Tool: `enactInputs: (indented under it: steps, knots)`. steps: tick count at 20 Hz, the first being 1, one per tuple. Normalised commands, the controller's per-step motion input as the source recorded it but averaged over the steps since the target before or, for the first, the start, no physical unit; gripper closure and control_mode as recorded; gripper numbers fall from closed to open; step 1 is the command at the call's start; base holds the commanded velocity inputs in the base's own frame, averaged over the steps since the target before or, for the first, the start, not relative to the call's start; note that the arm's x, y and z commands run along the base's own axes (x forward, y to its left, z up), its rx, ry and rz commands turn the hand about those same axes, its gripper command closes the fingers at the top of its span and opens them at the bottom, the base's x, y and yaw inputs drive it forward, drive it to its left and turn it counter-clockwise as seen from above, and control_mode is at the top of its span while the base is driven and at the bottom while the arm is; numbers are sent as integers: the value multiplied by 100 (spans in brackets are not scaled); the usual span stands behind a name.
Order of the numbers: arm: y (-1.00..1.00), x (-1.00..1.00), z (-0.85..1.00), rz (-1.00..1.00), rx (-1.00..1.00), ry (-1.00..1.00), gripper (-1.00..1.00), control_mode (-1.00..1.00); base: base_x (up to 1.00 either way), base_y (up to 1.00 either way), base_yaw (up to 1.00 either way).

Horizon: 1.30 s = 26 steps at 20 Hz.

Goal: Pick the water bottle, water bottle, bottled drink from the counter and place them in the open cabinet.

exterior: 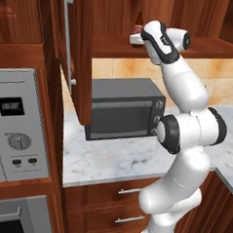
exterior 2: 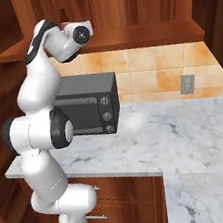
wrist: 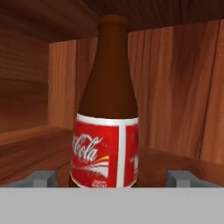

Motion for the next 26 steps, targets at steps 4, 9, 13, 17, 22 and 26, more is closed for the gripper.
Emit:
enactInputs:
  steps: [4,9,13,17,22,26]
  knots:
    - [0,-28,0,-19,4,3,-100,-100,0,0,0]
    - [0,-38,0,-20,6,0,-100,-100,0,0,0]
    - [0,-49,2,-19,6,0,-100,-100,0,0,0]
    - [-1,-55,13,-12,15,0,-100,-100,0,0,0]
    - [-6,-67,17,-7,14,0,-100,-100,0,0,0]
    - [-14,-72,12,-3,9,0,-100,-100,0,0,0]
